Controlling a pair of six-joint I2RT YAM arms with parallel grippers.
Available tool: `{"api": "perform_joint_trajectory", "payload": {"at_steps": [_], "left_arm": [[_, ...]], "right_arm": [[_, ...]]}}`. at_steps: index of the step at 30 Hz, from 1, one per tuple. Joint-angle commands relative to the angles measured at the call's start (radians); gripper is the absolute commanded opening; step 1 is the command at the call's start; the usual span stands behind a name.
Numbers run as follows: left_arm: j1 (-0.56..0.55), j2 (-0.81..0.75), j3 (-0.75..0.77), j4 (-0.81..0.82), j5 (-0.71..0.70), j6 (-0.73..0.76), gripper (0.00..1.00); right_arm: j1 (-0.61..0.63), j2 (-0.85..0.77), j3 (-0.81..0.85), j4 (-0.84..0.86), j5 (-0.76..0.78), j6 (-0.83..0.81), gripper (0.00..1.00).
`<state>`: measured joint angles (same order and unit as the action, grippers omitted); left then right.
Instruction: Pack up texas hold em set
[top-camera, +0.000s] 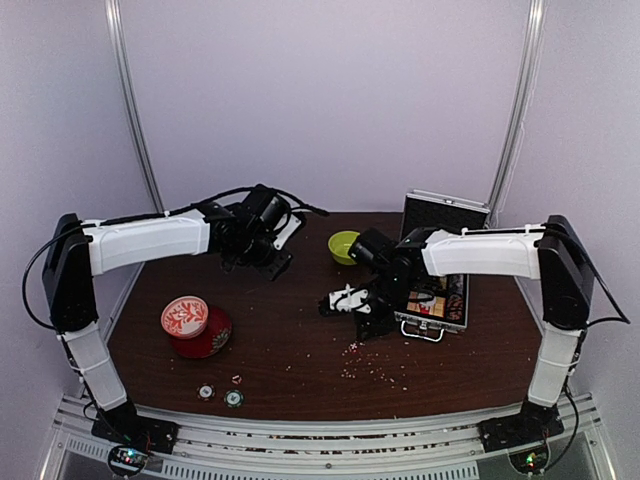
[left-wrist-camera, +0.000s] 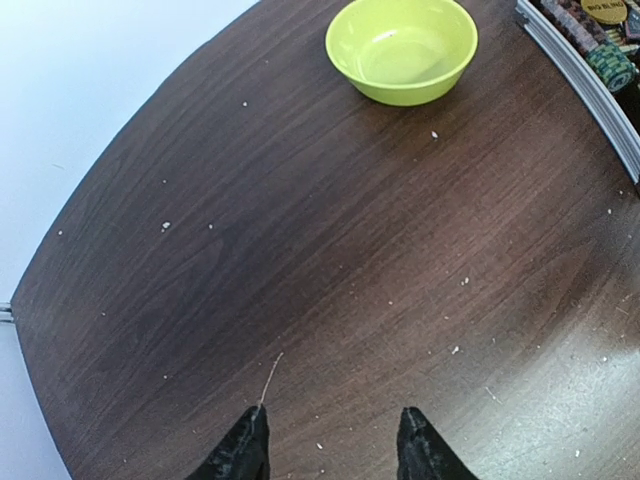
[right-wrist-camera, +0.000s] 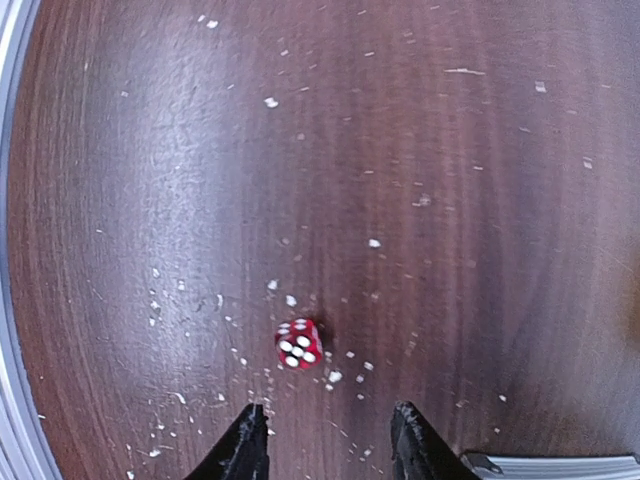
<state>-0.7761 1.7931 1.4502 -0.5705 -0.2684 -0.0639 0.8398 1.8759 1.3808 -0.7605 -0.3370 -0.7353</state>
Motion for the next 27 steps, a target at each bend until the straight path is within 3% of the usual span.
{"api": "perform_joint_trajectory", "payload": {"at_steps": [1, 13, 27], "left_arm": [[0.009, -0.026, 0.0, 0.072, -0.005, 0.012, 0.44], [0.009, -0.008, 0.007, 0.058, 0.011, 0.007, 0.44], [0.009, 0.012, 0.009, 0.051, 0.015, 0.009, 0.44]], "right_arm": [[0.046, 0.04, 0.032, -0.048, 0.076, -0.045, 0.43], [0.068, 0.116, 0.068, -0.04, 0.075, -0.039, 0.42], [0.068, 0.167, 0.103, -0.066, 0.046, -0.042, 0.22]]}}
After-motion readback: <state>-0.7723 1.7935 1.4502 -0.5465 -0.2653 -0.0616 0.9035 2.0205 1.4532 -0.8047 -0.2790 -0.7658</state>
